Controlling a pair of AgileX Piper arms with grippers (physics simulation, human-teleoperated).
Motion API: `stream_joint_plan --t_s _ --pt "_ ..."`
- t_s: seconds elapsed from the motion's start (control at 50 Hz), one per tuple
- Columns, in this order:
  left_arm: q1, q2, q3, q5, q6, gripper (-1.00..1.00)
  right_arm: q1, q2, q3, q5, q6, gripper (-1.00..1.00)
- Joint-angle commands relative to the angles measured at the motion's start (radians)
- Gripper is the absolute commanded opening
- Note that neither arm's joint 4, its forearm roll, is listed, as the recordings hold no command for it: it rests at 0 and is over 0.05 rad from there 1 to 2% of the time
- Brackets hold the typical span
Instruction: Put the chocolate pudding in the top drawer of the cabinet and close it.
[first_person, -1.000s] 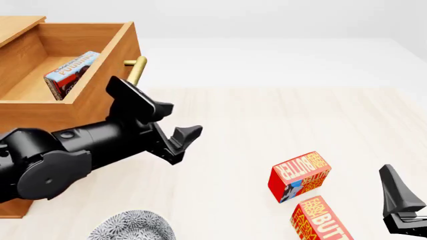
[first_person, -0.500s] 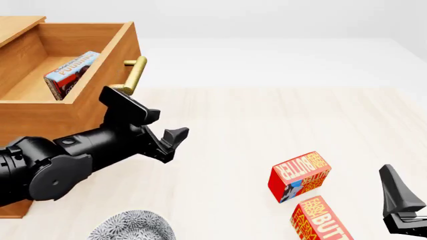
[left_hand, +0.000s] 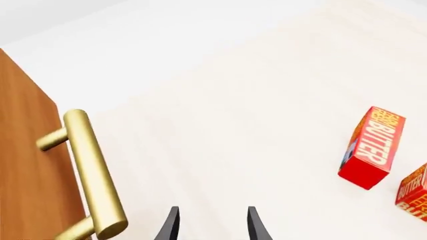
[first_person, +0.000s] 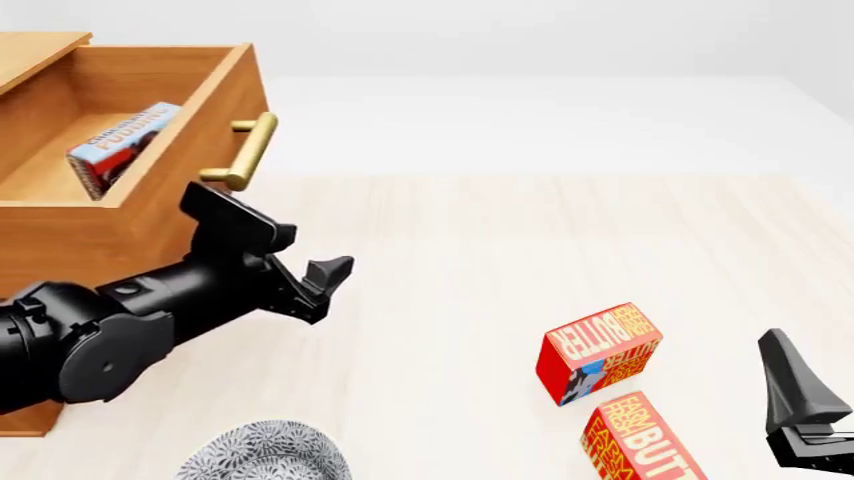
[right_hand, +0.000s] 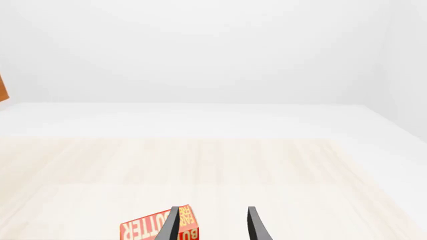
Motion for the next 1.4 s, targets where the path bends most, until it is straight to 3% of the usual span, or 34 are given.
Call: stream_joint_plan --t_s 0.02,0.52,1.1,1.16,1.18,1.4 --pt "0.044 0.007 0.029 -0.024 0.002 1.00 0.000 0.000 0.000 0.000 0.000 1.00" --pt "0.115 -0.027 0.025 -0.006 -0.036 1.00 0.000 0.000 0.000 0.000 0.000 1.00" --pt "0.239 -0.004 0.044 -0.040 -0.026 1.00 0.000 0.000 0.000 0.000 0.000 1.00" --pt "0.234 0.009 0.030 -0.031 -0.077 1.00 0.000 0.000 0.000 0.000 0.000 1.00" --pt "0.264 -0.001 0.038 -0.037 -0.032 1.00 0.000 0.000 0.000 0.000 0.000 1.00" --pt "0.310 -0.030 0.016 -0.001 -0.042 1.00 0.000 0.000 0.000 -0.001 0.000 1.00"
